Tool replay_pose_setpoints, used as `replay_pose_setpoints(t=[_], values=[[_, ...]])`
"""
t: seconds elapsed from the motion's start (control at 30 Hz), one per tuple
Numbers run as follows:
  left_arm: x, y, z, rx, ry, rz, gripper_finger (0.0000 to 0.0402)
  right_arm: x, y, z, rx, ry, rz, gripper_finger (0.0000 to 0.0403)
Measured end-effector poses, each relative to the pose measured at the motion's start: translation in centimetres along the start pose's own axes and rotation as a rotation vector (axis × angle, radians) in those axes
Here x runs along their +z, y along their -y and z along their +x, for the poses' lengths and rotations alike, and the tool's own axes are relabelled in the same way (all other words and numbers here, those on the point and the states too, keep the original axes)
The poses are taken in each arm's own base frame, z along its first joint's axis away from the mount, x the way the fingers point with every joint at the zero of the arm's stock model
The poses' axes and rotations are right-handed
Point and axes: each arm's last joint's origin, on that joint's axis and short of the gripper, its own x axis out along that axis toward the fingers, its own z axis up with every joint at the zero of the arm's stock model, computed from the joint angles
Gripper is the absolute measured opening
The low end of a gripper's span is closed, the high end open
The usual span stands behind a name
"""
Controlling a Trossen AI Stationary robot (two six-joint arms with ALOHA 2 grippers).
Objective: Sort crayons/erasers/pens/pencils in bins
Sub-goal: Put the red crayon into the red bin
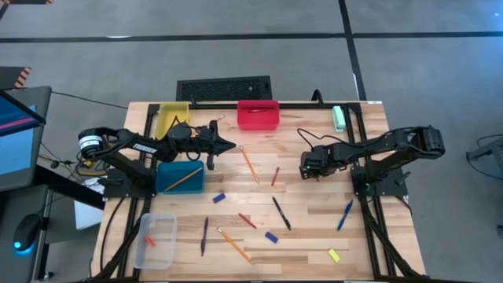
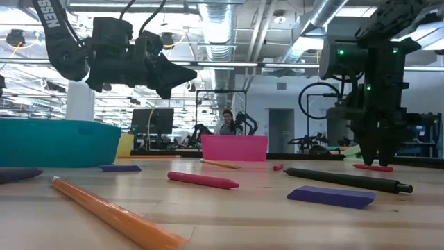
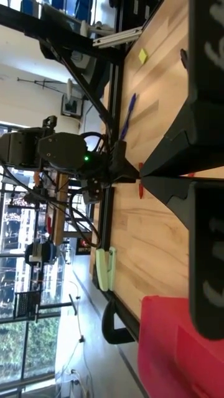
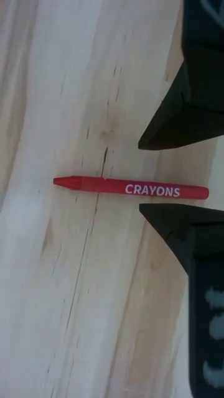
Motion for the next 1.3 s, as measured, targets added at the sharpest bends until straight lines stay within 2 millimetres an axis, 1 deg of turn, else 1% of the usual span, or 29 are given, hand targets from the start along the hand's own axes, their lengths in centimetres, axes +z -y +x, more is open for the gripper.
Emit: replay_pose_setpoints(t=[0.17,0.27,0.4,0.5,0.7,0.87,1.13,1.3], values=[[0.0,0.0,0.0,0.0,-0.001,0.0,0.0,0.1,-0.2,0.0,0.014,0.018,-0.001,0.0129],[0.0,0.0,0.0,0.001,-0.002,-0.001,0.0,0.1,-0.2,0.6,-0.019,0.016,-0.01,0.0113],[-0.1,0.0,0.0,0.001,-0.007,-0.003,0.0,0.0,-0.6,1.7,-0.066,-0.006,-0.039,0.0109],[-0.1,0.0,0.0,0.002,-0.009,0.005,0.0,0.0,-0.8,2.0,-0.092,-0.013,-0.046,0.0108],[-0.1,0.0,0.0,0.002,-0.01,0.01,0.0,0.3,-1.3,1.6,-0.097,-0.015,-0.078,0.008],[-0.2,0.0,0.0,-0.005,-0.016,0.006,0.0,0.6,-1.1,1.7,-0.102,-0.039,-0.098,0.0054],[-0.2,0.0,0.0,-0.007,-0.023,0.007,0.0,0.7,-1.1,1.7,-0.098,-0.052,-0.149,0.0048],[-0.2,-0.1,0.0,-0.005,-0.022,0.012,0.0,0.8,-1.1,1.3,-0.075,-0.042,-0.152,0.0048]])
